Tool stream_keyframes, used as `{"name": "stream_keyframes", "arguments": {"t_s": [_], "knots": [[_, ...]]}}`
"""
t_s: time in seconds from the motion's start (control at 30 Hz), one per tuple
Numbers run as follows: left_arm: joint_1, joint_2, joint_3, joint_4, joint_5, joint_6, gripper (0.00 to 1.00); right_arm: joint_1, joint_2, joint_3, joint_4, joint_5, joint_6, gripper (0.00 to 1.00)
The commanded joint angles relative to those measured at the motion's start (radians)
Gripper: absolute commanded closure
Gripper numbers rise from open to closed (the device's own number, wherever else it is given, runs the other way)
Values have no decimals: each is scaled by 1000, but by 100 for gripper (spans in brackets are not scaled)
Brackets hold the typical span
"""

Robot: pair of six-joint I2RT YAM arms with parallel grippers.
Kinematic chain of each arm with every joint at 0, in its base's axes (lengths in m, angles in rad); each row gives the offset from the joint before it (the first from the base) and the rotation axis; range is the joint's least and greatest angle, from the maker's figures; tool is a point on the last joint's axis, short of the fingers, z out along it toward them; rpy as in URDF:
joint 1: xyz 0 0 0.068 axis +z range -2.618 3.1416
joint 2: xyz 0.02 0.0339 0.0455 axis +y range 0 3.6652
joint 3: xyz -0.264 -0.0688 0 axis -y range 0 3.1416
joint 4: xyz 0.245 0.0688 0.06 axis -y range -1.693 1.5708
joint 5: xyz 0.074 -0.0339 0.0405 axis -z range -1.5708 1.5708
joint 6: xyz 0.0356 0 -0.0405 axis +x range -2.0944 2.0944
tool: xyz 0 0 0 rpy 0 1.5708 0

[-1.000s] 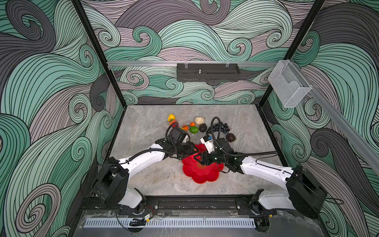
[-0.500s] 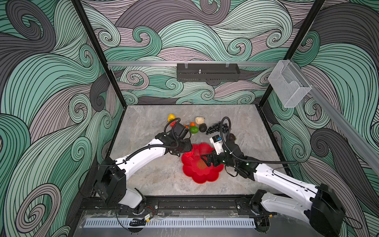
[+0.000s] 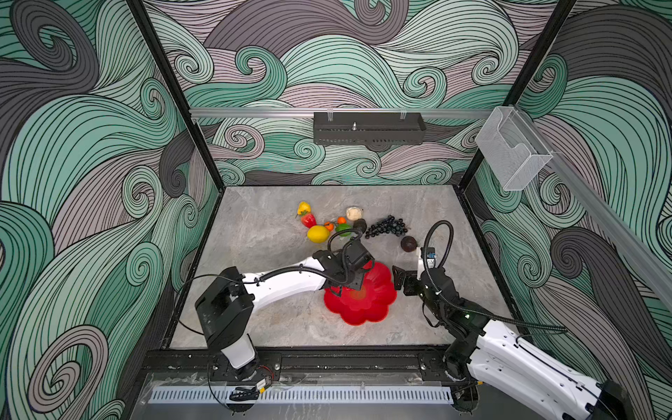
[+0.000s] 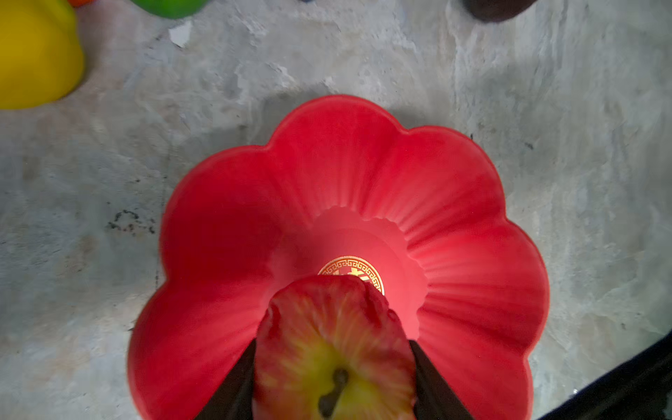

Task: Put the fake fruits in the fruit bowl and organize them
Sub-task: 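Lower the apple into the red bowl with the left gripper and open it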

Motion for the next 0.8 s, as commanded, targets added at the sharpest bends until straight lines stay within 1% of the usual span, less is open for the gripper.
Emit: {"name": "stream_keyframes", "arguments": {"t_s": [0.0,0.1,0.2,0.3,0.53,0.77], "knots": [[-27,38,50,72,-48,40,48,-18,-22,-30,1,61,42,3],[-40,68,24,128,-93,57,48,-26,-38,-58,21,49,55,3],[-40,91,32,123,-165,43,48,-35,-43,-68,27,44,63,3],[-38,119,48,134,-195,54,48,-43,-40,-66,29,25,67,3],[-39,198,75,166,-199,56,46,-54,-40,-68,27,-4,75,3],[-37,241,77,171,-204,43,37,-68,-34,-66,21,-15,87,2]]}}
